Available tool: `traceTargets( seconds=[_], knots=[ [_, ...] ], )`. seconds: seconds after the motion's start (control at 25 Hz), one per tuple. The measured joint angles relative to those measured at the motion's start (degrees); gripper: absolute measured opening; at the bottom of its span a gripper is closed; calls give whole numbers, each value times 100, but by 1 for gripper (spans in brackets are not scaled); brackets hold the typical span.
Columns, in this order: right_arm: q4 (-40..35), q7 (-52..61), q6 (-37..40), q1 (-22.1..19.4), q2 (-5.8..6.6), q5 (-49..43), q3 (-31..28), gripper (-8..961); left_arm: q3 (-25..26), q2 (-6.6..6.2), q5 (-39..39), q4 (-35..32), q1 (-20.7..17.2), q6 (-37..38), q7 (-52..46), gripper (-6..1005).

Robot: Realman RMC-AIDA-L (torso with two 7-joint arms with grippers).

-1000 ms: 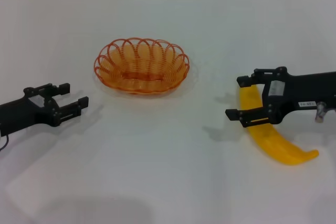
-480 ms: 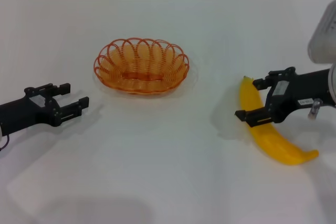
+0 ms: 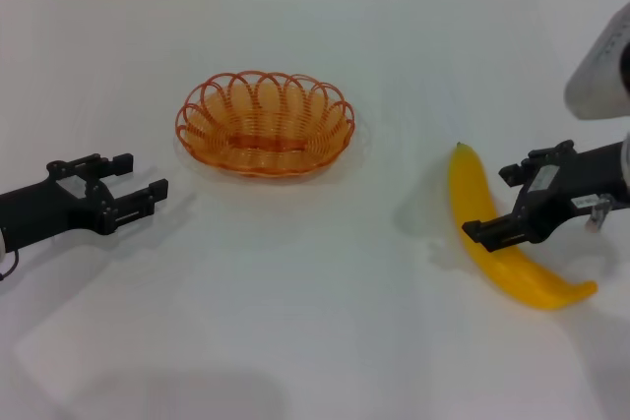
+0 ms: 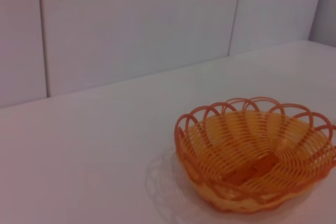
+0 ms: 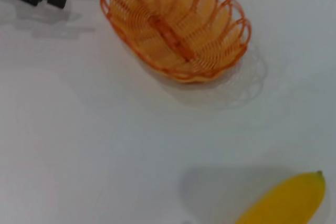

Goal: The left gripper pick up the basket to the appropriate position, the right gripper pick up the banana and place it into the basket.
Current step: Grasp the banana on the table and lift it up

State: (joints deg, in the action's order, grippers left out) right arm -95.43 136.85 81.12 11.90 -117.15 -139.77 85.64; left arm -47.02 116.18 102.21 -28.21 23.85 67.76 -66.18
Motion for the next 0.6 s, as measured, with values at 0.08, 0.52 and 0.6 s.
traceTargets(
  seconds=[0.08,0.52,0.6],
  knots=[
    [8,89,24,33,2,-123,92,882,0,0,0,0,0,0,0,666],
    [498,169,112,337,6,-269,313,883,0,0,0,-9,0,0,0,667],
    [540,189,114,355,11,-274,350,883,0,0,0,-14,4,0,0,667]
  ],
)
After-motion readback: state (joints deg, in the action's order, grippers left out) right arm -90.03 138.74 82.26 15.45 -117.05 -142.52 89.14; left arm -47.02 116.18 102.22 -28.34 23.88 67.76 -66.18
